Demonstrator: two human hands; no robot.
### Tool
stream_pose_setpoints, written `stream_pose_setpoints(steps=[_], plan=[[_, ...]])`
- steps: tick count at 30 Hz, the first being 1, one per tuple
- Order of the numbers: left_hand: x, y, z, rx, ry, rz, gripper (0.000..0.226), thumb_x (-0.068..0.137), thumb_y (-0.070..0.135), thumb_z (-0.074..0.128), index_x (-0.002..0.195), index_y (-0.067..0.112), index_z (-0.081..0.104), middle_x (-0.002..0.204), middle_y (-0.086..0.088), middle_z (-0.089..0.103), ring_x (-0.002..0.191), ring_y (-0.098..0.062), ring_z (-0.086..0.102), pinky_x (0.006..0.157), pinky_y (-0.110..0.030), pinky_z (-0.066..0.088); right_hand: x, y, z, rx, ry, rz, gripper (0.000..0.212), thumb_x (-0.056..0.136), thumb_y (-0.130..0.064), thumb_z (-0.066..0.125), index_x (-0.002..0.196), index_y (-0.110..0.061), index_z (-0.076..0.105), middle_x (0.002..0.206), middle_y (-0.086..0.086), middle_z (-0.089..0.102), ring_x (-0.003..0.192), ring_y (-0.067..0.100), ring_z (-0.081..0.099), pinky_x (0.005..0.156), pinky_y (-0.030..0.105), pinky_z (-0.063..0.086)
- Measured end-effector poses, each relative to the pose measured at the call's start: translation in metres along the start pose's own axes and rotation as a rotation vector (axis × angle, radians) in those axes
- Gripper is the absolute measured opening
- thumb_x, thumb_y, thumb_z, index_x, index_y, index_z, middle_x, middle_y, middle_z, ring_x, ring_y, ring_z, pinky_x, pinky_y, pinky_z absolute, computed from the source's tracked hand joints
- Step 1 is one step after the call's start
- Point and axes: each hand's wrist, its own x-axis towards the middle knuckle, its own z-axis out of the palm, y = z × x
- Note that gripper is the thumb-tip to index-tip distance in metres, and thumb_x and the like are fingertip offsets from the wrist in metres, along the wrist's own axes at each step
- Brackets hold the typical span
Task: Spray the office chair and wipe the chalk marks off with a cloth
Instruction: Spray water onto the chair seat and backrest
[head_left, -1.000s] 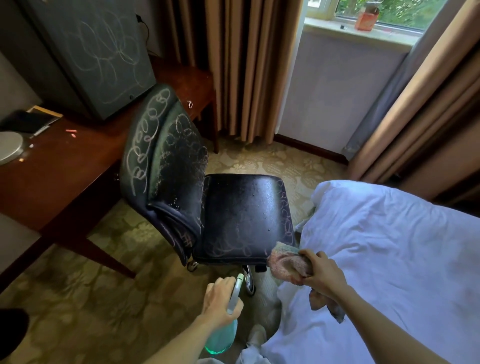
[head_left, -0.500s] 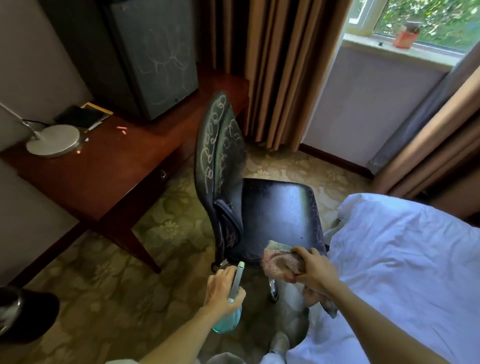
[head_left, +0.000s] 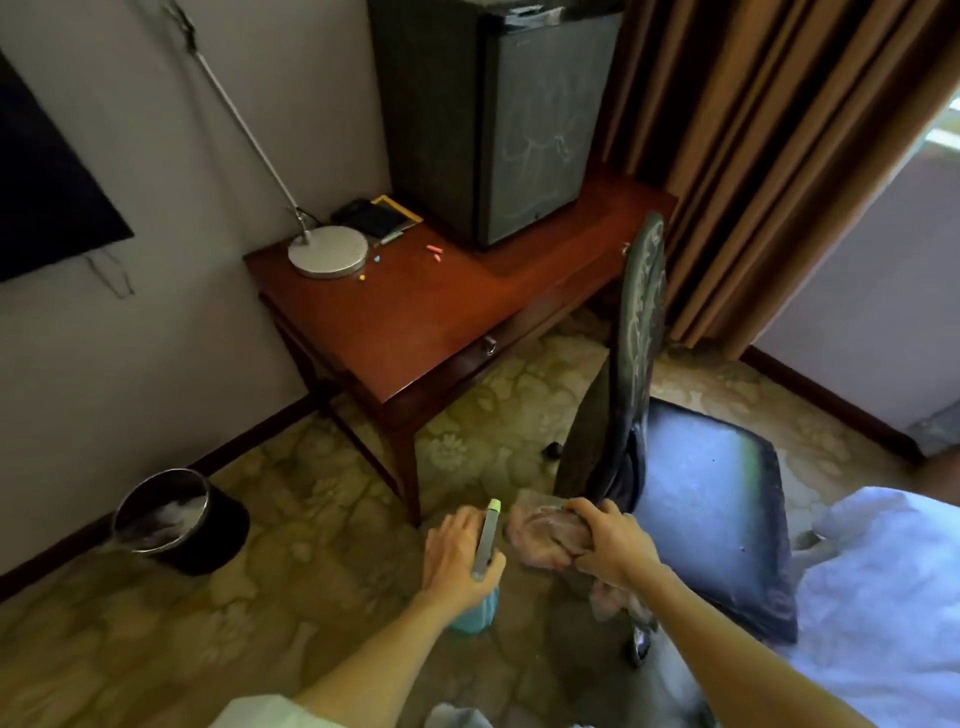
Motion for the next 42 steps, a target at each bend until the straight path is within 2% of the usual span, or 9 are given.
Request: stream_pose_setpoints(steps=[7, 11, 17, 30, 35, 42], plan=[[0.015, -0.056, -0.048, 0.057, 0.207, -0.121, 0.039, 0.076, 0.043, 0.051, 0.107, 0.02, 0.059, 0.096, 0.003, 0.056, 0.088, -0.021, 0.056, 0.073, -0.035, 0.045, 0.052, -0.082, -0.015, -0.067, -0.034, -0.16, 0.072, 0.08, -0.04, 0.065, 0.142, -0.037, 0.03, 0.132, 0.005, 0.044, 0.115, 0.031, 0.049, 0.089, 0.038, 0.046], [0.04, -0.076, -0.07, 0.089, 0.321, -0.179, 0.036, 0.075, 0.041, 0.049, 0.102, 0.02, 0.06, 0.095, 0.003, 0.056, 0.085, -0.019, 0.054, 0.071, -0.033, 0.043, 0.089, -0.116, -0.029, -0.065, -0.025, -0.25, 0.07, 0.08, -0.041, 0.066, 0.14, -0.037, 0.031, 0.128, 0.005, 0.043, 0.113, 0.029, 0.049, 0.086, 0.035, 0.044], [0.106, -0.104, -0.098, 0.115, 0.434, -0.193, 0.041, 0.075, 0.043, 0.041, 0.099, 0.018, 0.063, 0.091, 0.002, 0.058, 0.081, -0.019, 0.055, 0.067, -0.033, 0.041, 0.166, -0.146, -0.058, -0.082, -0.046, -0.293, 0.075, 0.075, -0.04, 0.069, 0.14, -0.038, 0.031, 0.124, 0.005, 0.044, 0.109, 0.031, 0.051, 0.084, 0.038, 0.048], [0.302, -0.144, -0.163, 0.192, 0.491, -0.2, 0.04, 0.08, 0.046, 0.04, 0.099, 0.018, 0.061, 0.091, 0.003, 0.059, 0.078, -0.019, 0.055, 0.063, -0.035, 0.044, 0.337, -0.177, -0.184, -0.119, 0.025, -0.26, 0.07, 0.077, -0.031, 0.067, 0.137, -0.04, 0.032, 0.125, 0.005, 0.041, 0.111, 0.034, 0.047, 0.086, 0.043, 0.05], [0.35, -0.15, -0.171, 0.168, 0.539, -0.22, 0.036, 0.084, 0.046, 0.043, 0.095, 0.017, 0.061, 0.087, 0.001, 0.058, 0.077, -0.021, 0.056, 0.063, -0.037, 0.045, 0.373, -0.178, -0.199, -0.108, 0.005, -0.241, 0.071, 0.076, -0.031, 0.068, 0.137, -0.04, 0.032, 0.122, 0.005, 0.041, 0.111, 0.035, 0.047, 0.087, 0.043, 0.05], [0.379, -0.163, -0.163, 0.135, 0.523, -0.257, 0.048, 0.087, 0.058, 0.042, 0.096, 0.016, 0.061, 0.088, -0.002, 0.061, 0.079, -0.026, 0.059, 0.063, -0.038, 0.047, 0.391, -0.178, -0.193, -0.11, -0.047, -0.224, 0.071, 0.077, -0.033, 0.067, 0.138, -0.041, 0.031, 0.123, 0.006, 0.041, 0.111, 0.034, 0.047, 0.087, 0.043, 0.05]])
